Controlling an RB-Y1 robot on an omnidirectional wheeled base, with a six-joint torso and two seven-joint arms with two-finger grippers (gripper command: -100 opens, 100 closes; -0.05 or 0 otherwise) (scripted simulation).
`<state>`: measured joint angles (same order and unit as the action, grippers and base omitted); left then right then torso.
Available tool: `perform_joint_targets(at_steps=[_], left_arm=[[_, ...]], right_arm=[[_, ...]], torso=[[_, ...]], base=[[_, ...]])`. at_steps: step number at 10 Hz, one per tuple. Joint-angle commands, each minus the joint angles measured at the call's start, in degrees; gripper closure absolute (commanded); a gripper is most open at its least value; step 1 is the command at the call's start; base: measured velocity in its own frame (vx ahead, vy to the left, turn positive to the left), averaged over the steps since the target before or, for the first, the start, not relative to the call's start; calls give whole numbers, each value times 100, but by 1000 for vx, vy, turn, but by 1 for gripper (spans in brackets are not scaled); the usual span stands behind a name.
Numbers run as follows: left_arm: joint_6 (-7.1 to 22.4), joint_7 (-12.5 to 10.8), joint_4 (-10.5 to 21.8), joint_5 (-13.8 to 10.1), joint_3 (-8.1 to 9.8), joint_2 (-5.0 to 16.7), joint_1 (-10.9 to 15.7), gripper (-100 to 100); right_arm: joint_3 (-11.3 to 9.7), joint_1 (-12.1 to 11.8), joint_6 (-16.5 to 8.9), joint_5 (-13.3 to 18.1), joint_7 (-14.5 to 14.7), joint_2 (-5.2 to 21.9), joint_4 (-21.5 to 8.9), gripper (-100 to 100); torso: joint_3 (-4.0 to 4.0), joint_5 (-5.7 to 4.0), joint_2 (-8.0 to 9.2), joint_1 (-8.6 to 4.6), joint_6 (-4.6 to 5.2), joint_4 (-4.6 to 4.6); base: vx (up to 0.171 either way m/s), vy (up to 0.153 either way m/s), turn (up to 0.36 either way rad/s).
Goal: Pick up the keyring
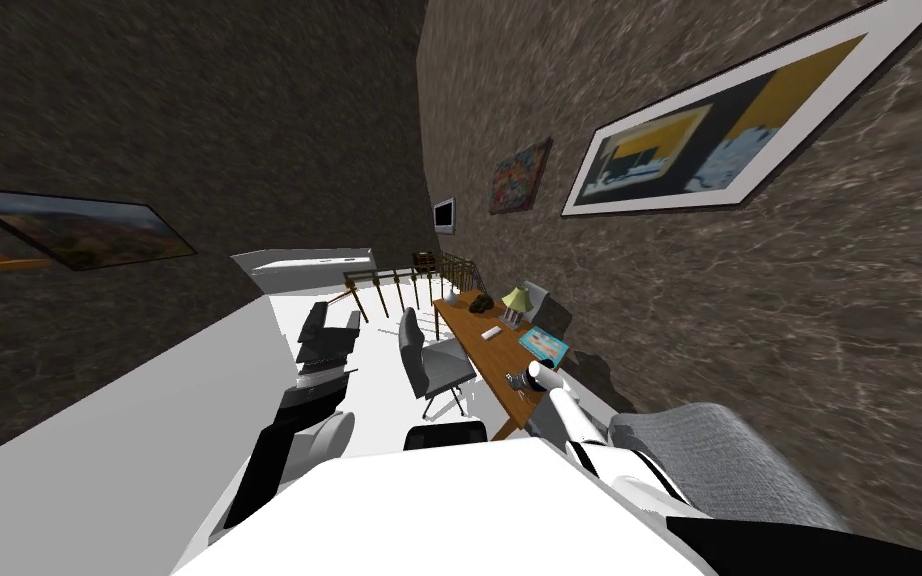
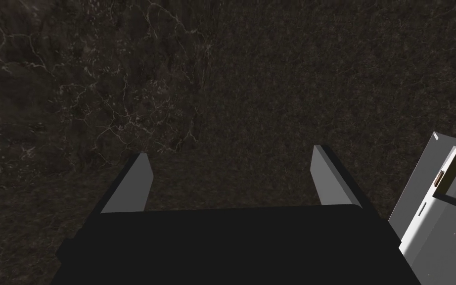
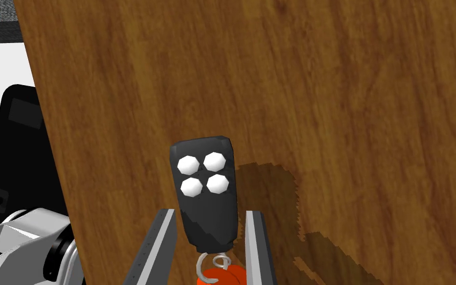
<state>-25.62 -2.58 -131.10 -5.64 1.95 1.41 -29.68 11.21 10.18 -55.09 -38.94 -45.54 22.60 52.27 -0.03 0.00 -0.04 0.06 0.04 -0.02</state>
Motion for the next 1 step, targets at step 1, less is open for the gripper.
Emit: perform_joint_targets(at_steps=[1], left_arm=[[0, 0, 0, 0, 0, 0, 0, 0]], right_arm=[[0, 0, 0, 0, 0, 0, 0, 0]], torso=[[0, 0, 0, 0, 0, 0]], base=[[0, 0, 0]])
